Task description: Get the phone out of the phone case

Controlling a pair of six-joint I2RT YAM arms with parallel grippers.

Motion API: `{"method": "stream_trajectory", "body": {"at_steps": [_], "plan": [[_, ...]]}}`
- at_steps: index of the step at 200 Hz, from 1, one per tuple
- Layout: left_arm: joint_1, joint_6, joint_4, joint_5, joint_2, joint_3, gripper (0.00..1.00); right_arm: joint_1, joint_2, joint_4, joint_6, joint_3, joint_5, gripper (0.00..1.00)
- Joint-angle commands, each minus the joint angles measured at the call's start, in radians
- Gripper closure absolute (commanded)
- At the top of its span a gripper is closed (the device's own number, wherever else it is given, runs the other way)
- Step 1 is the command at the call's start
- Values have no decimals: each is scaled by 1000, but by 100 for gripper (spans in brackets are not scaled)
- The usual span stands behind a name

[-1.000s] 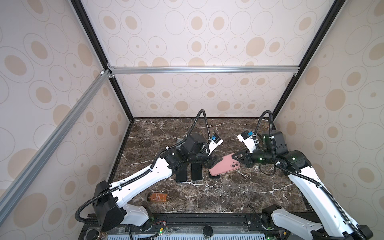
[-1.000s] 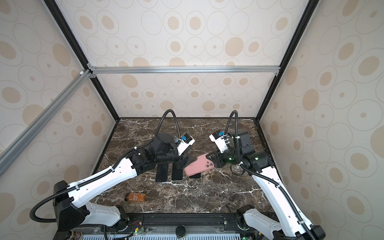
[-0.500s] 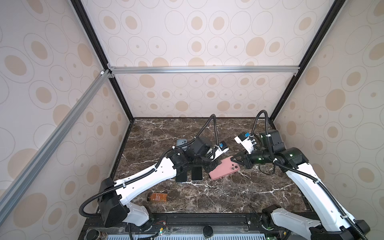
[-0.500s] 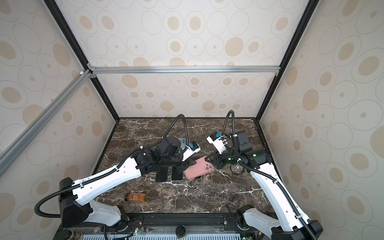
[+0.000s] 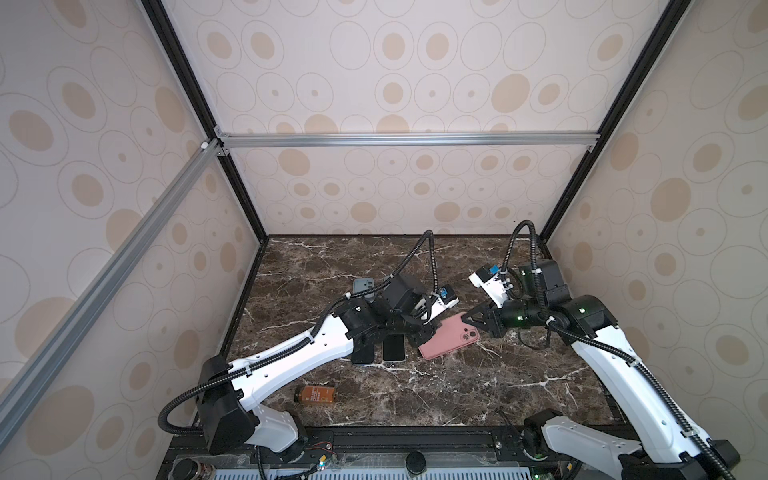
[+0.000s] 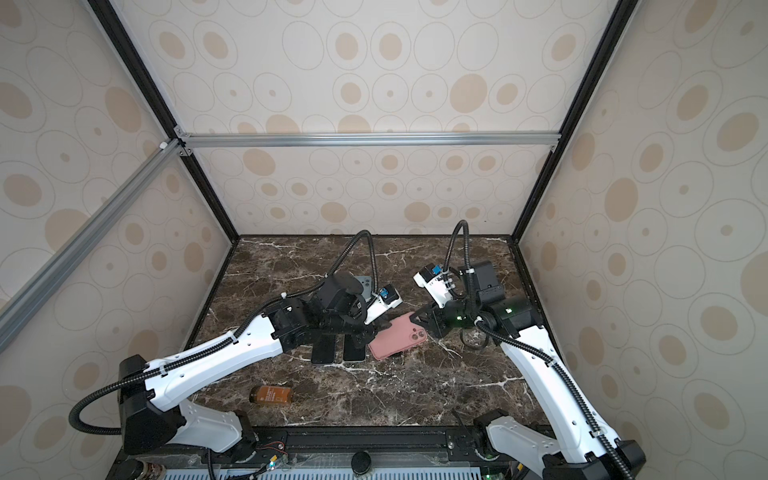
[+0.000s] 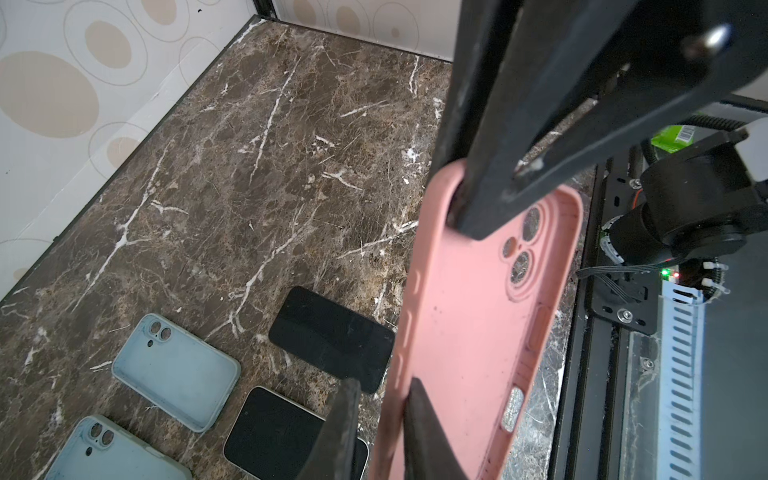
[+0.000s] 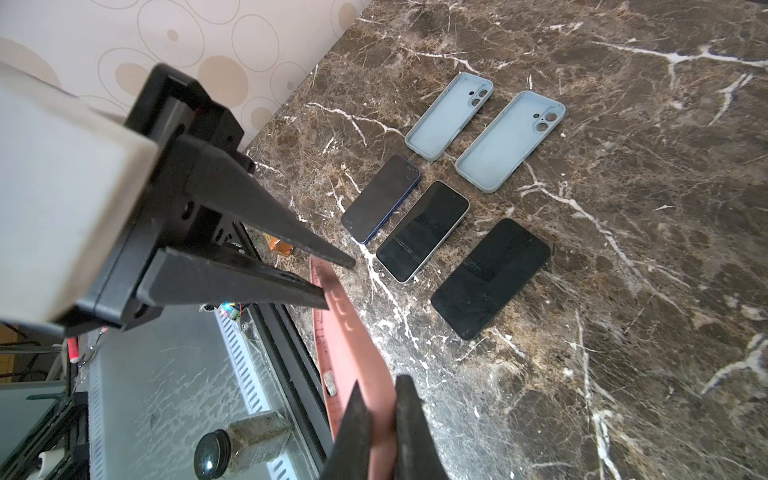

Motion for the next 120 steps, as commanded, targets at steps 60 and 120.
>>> {"method": "stream_trajectory", "body": {"at_steps": [60,120], "plan": [[-8,28,-20,-34,-3,47,100,2,2,30,11,18,-15,100],[-6,-99,116,-153,-21,-24,100,2,-81,274,191,-82,182,46]]}}
